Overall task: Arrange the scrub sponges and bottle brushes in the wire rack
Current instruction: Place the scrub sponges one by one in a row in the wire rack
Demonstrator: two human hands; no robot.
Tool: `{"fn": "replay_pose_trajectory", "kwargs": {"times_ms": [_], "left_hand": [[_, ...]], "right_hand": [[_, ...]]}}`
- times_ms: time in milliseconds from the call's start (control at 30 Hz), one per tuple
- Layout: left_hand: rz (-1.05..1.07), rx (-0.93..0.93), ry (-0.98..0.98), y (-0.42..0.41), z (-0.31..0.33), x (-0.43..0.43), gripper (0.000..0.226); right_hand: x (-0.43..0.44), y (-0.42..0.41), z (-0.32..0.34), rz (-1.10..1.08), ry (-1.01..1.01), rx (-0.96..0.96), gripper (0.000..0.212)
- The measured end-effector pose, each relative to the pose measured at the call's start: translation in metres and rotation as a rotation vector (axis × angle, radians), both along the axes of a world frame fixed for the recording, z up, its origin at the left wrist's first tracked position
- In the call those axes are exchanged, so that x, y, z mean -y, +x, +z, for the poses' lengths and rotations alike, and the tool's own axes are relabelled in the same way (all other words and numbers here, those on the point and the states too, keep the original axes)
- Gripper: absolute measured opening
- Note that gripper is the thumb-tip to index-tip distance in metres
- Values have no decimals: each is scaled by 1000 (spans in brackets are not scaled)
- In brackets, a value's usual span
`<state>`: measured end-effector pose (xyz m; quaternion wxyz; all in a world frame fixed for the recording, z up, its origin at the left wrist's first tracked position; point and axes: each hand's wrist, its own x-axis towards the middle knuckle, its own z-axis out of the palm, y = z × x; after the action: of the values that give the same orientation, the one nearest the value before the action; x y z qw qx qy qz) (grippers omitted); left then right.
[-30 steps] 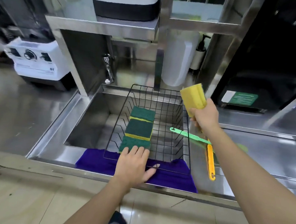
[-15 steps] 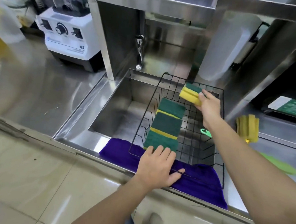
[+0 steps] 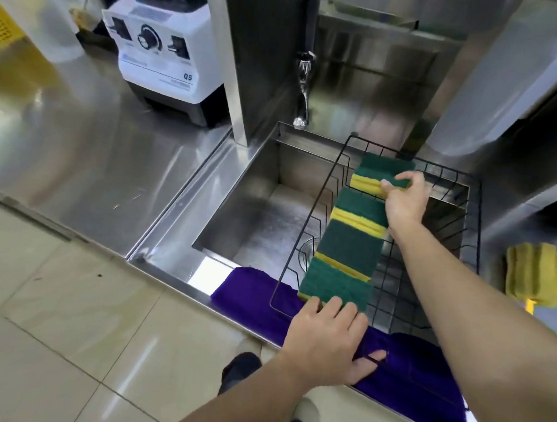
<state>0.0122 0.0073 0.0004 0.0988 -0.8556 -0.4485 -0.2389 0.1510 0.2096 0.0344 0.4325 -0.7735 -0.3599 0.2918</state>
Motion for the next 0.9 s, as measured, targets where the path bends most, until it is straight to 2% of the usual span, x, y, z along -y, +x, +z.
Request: {"fn": "replay_pose_trajectory", "kwargs": {"times_ms": [100, 333, 433, 533, 733, 833, 900], "left_hand": [[4, -6, -15, 0, 0, 0, 43], [-6, 12, -4, 1, 0, -1, 42], [-11, 18, -9, 0, -2, -1, 42], [-13, 29, -5, 1, -3, -1, 42], [-21, 36, 7, 0, -2, -4, 41], [-58, 29, -2, 5, 2, 0, 41], [-35, 17, -5, -1, -1, -3, 41]], "right_hand": [[0, 0, -8, 27, -49, -9, 13], [0, 9, -14, 241, -209, 146, 16], [1, 14, -14, 285, -296, 134, 13], [5, 17, -15, 344, -322, 146, 26], [12, 19, -2, 639, -463, 625, 25], [26, 40, 17, 642, -434, 736, 35], [27, 40, 25, 623, -337, 714, 35]]}}
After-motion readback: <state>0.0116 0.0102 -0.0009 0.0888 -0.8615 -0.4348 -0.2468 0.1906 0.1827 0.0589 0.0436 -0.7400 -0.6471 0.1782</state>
